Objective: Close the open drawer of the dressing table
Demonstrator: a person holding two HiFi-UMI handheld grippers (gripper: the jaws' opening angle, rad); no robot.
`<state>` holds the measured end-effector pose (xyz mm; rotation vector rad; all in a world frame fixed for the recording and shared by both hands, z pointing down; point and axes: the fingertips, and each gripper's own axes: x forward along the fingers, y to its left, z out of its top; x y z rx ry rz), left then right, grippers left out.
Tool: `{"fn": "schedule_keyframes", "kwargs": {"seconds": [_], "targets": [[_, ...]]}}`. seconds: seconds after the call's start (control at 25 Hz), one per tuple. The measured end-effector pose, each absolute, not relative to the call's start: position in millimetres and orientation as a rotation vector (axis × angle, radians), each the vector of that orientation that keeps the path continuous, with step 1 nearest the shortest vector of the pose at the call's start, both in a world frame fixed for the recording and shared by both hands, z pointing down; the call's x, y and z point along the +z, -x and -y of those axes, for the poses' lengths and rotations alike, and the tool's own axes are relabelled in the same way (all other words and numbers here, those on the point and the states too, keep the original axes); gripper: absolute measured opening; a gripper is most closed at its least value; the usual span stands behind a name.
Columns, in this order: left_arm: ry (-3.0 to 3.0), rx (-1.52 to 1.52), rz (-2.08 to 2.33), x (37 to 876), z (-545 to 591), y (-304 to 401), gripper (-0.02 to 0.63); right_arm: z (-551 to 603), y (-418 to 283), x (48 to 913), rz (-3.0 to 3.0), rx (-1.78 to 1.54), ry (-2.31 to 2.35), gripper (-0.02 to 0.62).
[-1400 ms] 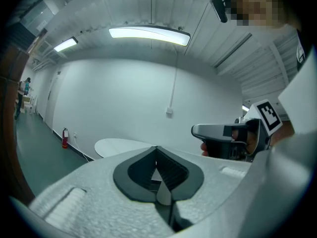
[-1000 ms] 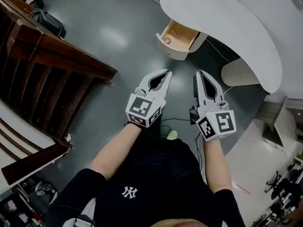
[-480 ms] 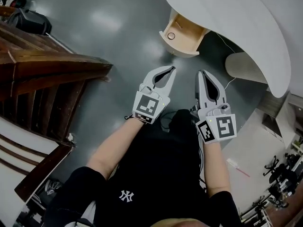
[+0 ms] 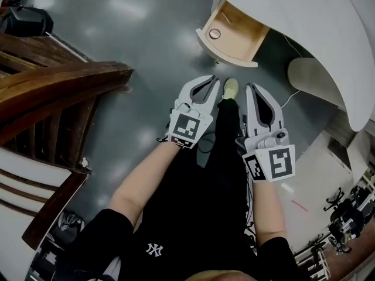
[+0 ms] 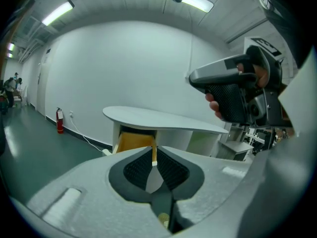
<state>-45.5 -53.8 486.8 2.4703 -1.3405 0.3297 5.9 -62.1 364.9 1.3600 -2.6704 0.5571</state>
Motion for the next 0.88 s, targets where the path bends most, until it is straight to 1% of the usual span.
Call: {"fn": "schedule_keyframes", "kwargs": {"seconds": [0.12,0.28,0.4,0.64,0.88], "targets": [[-2.433,0.344,1.368,530.2,64.9,48.3,0.021,73.8,-4.3,396.3,2.682,0.544,-1.330,0.015],[-2.391,0.386,1.388,584.8,75.3,48.6,0.067,81.0,-1.2,437.6,2.684,0.558,-1.276,0.015],[-2.377,0.400,1.398,615.6,81.8,48.2,0.085,80.9,2.8,463.0,2.682,0.584,-1.243,0.015],[-2.387,0.451,1.391,671.3,95.3,41.1,0.104,84.3,4.4,505.4,2.673,0.618,-1.226,0.015],[-2.399,0.479,1.391,701.3,104.4,37.1,0.117,86.0,1.4,528.5,2.663,0.627,-1.235,0.015]]}}
